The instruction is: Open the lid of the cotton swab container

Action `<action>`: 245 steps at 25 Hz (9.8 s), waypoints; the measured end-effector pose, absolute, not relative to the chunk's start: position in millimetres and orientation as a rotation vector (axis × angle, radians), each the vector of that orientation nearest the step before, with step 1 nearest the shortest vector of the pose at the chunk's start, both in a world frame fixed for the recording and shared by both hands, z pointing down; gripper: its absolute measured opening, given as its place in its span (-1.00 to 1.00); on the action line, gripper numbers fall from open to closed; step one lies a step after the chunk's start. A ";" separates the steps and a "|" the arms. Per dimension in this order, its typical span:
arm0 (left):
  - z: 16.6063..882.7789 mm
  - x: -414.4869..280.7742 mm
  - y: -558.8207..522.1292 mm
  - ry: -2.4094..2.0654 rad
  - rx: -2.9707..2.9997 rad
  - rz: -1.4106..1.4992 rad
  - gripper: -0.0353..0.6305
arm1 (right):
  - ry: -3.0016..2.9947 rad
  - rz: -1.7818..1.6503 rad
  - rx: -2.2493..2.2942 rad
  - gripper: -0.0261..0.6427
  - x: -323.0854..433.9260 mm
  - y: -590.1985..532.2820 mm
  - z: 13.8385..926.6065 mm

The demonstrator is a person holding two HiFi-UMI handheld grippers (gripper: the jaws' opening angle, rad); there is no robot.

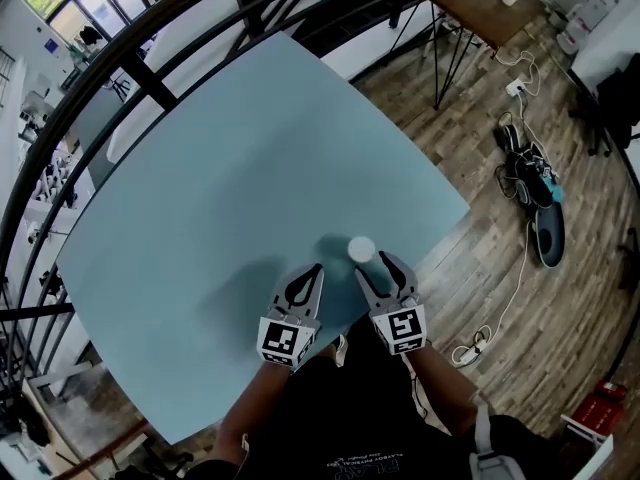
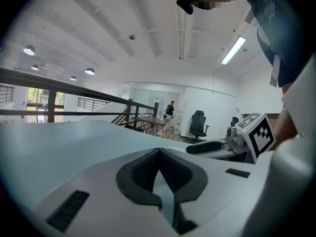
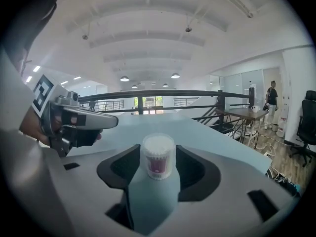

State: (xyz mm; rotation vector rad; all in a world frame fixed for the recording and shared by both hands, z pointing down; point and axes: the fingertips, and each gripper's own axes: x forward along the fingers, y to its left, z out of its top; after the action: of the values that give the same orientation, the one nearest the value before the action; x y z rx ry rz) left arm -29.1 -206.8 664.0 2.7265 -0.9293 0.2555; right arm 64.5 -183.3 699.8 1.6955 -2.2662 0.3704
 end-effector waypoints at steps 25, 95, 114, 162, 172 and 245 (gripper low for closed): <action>670.5 -44.9 -221.8 -0.980 2.673 0.259 -0.86 | -2.257 0.394 1.580 -0.15 57.7 -213.8 741.3; 520.5 19.8 -182.6 -1.020 3.436 1.088 -0.61 | -2.608 0.084 1.231 -0.19 38.4 -210.1 558.2; 544.2 37.1 -188.9 -0.837 3.508 1.546 -0.44 | -2.514 -0.230 1.087 -0.19 39.0 -211.8 563.0; 536.2 26.1 -201.0 -0.848 3.483 1.560 -0.60 | -2.548 -0.285 0.985 -0.26 27.2 -226.2 553.7; 537.0 23.4 -199.7 -0.855 3.483 1.569 -0.60 | -2.586 -0.247 0.967 -0.26 23.6 -225.1 555.8; 495.0 10.4 -220.0 -1.460 3.353 1.170 -0.85 | -2.746 -0.047 0.974 -0.24 24.6 -184.5 551.8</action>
State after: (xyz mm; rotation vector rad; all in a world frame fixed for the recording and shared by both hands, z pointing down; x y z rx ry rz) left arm 10.4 -220.0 495.0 3.3526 -1.4599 1.1704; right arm 24.6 -184.5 551.8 0.9741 -2.7455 -0.0472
